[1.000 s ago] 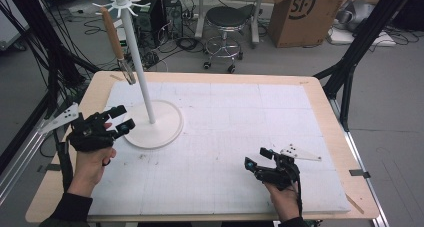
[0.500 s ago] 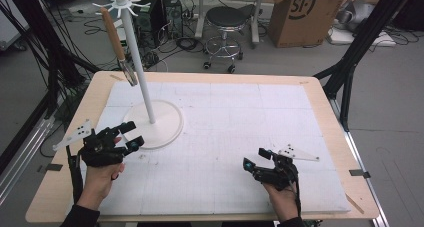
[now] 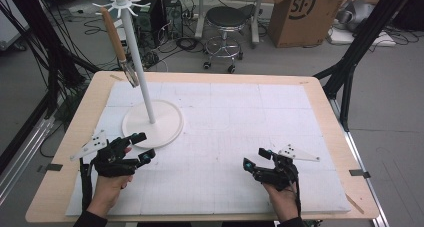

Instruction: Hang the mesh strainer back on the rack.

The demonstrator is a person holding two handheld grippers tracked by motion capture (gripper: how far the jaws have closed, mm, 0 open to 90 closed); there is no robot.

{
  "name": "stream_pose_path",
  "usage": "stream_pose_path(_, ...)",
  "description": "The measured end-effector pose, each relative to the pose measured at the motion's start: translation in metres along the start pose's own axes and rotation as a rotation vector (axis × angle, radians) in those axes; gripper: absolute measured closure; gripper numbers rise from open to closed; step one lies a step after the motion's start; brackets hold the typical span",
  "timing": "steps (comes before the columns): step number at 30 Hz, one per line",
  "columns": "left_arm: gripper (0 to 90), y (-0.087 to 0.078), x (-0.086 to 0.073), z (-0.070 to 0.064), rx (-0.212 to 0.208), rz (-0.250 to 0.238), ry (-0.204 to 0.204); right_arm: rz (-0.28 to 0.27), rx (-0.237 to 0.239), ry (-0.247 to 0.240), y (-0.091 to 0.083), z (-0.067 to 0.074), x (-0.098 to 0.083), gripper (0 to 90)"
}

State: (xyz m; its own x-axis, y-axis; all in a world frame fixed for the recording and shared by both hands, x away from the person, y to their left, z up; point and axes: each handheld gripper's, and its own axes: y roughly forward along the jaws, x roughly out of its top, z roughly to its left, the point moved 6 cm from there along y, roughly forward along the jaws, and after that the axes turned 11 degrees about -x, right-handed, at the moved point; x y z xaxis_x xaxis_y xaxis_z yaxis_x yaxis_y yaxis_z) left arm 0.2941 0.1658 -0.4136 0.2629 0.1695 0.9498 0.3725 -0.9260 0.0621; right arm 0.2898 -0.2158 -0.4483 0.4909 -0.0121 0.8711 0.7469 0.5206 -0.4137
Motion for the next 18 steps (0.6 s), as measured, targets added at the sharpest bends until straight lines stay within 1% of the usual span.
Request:
stream_pose_path(4, 20.9, 0.002, -0.01, -0.003, 0.003, 0.015, -0.012, -0.002, 0.001, -0.003, 0.0, 0.0, 0.0, 17.6)
stream_pose_path(5, 20.9, 0.002, -0.014, -0.003, 0.008, 0.025, -0.014, -0.001, 0.0, -0.004, 0.0, 0.0, 0.0, 17.6)
stream_pose_path(8, 20.9, 0.003, -0.021, -0.004, 0.018, 0.03, -0.025, -0.001, 0.002, -0.005, 0.0, 0.001, 0.0, 17.6)
stream_pose_path(10, 20.9, 0.003, -0.026, -0.004, 0.028, 0.043, -0.03, -0.005, 0.005, -0.01, 0.0, 0.002, 0.0, 17.6)
stream_pose_path(12, 20.9, 0.004, -0.031, -0.007, 0.037, 0.056, -0.025, -0.006, 0.006, -0.013, -0.001, 0.003, 0.0, 17.6)
stream_pose_path(13, 21.0, 0.005, -0.033, -0.009, 0.034, 0.063, -0.024, -0.006, 0.006, -0.016, -0.001, 0.003, 0.0, 17.6)
stream_pose_path(14, 20.9, 0.005, -0.036, -0.009, 0.036, 0.079, -0.016, -0.007, 0.006, -0.021, -0.001, 0.004, 0.0, 17.6)
stream_pose_path(15, 20.9, 0.006, -0.038, -0.009, 0.038, 0.091, -0.018, -0.011, 0.003, -0.029, 0.0, 0.003, 0.0, 17.6)
stream_pose_path(16, 21.0, 0.006, -0.038, -0.01, 0.034, 0.09, -0.027, -0.006, 0.006, -0.029, 0.0, 0.004, 0.0, 17.6)
stream_pose_path(18, 20.9, 0.006, -0.038, -0.01, 0.033, 0.084, -0.025, -0.004, 0.003, -0.028, 0.0, 0.004, 0.0, 17.6)
